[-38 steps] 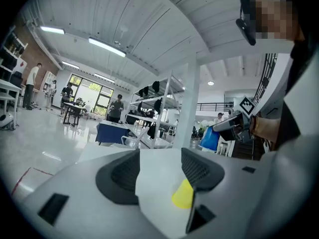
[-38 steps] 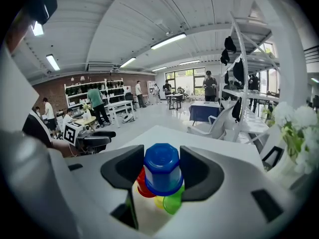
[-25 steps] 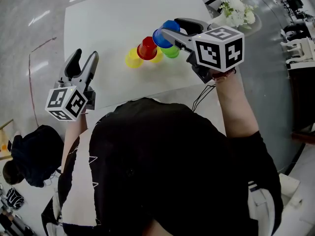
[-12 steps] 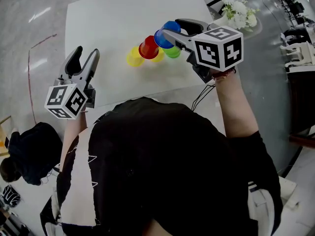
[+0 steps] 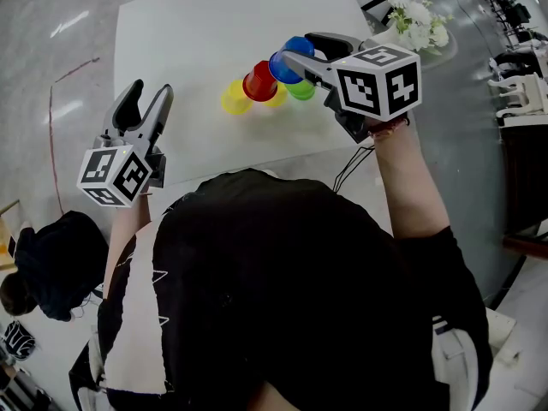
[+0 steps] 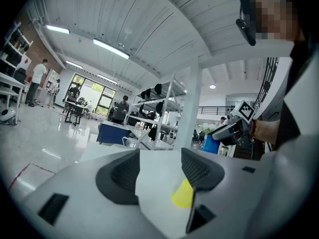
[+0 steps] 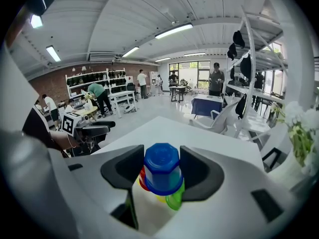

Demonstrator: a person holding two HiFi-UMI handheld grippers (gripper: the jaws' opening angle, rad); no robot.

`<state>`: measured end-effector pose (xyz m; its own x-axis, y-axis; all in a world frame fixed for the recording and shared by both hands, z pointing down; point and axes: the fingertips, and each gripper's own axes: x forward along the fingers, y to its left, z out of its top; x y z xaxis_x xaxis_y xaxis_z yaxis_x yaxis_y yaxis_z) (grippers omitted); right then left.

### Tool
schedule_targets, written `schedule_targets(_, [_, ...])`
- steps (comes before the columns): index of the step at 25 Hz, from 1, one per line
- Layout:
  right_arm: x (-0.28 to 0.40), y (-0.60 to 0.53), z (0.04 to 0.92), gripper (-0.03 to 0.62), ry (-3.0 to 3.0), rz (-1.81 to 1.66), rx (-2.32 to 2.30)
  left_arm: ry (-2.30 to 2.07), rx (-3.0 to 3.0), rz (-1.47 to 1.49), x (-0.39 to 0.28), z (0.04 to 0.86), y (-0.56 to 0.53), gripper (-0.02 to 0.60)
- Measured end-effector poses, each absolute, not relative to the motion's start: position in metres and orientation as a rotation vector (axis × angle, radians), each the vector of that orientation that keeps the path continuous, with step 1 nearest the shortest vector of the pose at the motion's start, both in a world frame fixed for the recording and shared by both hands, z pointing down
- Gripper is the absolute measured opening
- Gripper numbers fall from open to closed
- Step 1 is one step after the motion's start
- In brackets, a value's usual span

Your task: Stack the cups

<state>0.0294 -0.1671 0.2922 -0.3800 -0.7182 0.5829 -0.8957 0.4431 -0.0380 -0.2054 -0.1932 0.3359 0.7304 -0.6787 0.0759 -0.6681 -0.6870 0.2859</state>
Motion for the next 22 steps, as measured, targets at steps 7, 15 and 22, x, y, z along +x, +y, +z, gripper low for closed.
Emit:
schedule_targets(7, [0.0296,-0.1676,0.2933,0.229,-2.202,0.476,1.345,-1.054,2.639,-0.050,-0.2044,0.3381,-0.1939,0.270])
schedule_targets(15, [0.0310,-0.1665,0.2950,0.229,-2.197,0.479,1.338,-1.054,2.638,-0.052,-0.2046,0.3391,-0.1935,0.270])
schedule_targets(22, [0.0313,-0.1665,0.2943,0.230,-2.193,0.480,1.338,-1.062,2.635,-0.054,-0.2057,0.3384,-0.1934,0.270])
